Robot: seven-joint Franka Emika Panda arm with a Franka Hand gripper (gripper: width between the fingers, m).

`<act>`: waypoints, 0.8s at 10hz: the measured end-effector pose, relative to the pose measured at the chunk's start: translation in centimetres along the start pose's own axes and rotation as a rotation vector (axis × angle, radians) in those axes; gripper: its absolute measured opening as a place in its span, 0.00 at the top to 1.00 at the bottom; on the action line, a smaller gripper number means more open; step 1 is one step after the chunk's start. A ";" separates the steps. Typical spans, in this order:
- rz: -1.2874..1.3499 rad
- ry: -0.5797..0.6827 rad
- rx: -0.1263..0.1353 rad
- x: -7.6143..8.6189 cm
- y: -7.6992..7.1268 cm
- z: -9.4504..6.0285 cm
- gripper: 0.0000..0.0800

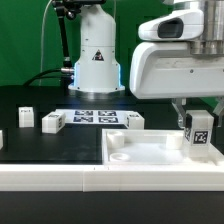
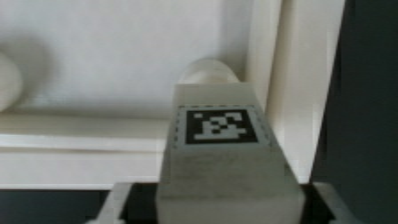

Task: Assemble one leg

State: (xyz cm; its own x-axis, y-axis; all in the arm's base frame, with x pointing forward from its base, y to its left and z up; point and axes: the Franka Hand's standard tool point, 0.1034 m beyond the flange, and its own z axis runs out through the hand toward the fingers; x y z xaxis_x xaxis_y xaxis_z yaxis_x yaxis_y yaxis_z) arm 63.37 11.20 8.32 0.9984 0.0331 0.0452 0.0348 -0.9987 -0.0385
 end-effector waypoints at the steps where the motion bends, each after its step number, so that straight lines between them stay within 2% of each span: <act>1: 0.028 0.000 0.000 0.0 0.0 0.0 0.64; 3: 0.097 0.010 0.002 0.0 0.0 0.1 0.64; 8: 0.584 0.042 0.025 -0.2 0.1 0.2 0.64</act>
Offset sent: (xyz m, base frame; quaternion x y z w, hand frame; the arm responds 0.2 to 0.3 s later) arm -0.0103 -0.0040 -0.0007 -0.0145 0.0202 0.2575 0.9659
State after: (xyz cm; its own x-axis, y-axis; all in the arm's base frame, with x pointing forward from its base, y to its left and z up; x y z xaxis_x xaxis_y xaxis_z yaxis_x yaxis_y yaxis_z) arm 63.18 11.13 8.14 0.8499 -0.5246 0.0494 -0.5191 -0.8497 -0.0925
